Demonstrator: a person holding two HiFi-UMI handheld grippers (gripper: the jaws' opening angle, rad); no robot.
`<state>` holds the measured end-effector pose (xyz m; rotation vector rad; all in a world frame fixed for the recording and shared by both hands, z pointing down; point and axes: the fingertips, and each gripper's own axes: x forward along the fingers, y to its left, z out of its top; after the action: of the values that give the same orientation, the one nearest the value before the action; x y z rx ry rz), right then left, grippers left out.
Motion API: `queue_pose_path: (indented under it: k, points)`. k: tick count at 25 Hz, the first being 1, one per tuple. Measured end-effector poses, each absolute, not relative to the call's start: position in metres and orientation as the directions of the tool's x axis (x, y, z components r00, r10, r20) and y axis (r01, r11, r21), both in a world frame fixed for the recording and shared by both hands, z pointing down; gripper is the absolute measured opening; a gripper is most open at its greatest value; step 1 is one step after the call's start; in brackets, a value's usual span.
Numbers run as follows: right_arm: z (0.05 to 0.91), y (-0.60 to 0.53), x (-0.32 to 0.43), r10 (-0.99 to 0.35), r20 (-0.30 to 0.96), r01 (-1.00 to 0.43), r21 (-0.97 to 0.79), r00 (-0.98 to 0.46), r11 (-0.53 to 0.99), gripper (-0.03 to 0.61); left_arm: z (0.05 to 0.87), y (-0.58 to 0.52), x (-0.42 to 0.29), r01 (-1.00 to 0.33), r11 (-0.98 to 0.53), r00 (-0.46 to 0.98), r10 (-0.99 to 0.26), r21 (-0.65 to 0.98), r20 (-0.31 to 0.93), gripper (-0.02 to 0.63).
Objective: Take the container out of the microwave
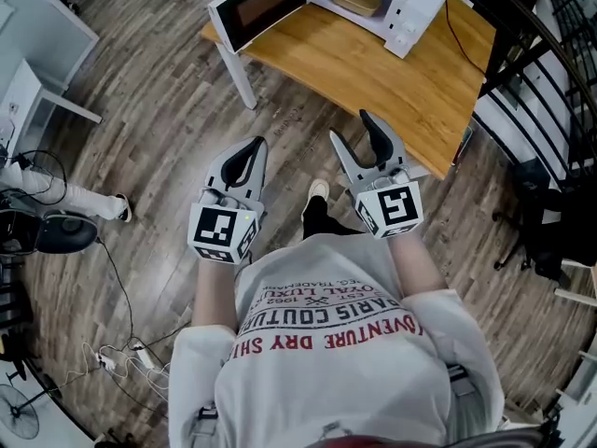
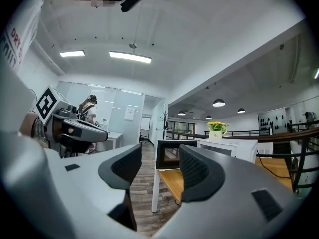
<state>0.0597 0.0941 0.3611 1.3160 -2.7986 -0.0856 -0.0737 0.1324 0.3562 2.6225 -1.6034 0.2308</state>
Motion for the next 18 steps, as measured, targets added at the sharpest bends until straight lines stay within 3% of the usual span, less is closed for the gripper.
queue_pose_path:
  k: [18]
  points:
    - [0.381,-0.148,0.092,-0.826,0.125,-0.830,0.029,-0.550,0.557,0.240,0.365,-0.116,-0.053,-0.858,-0.513,0.503,-0.840,0.005,0.202,0.017]
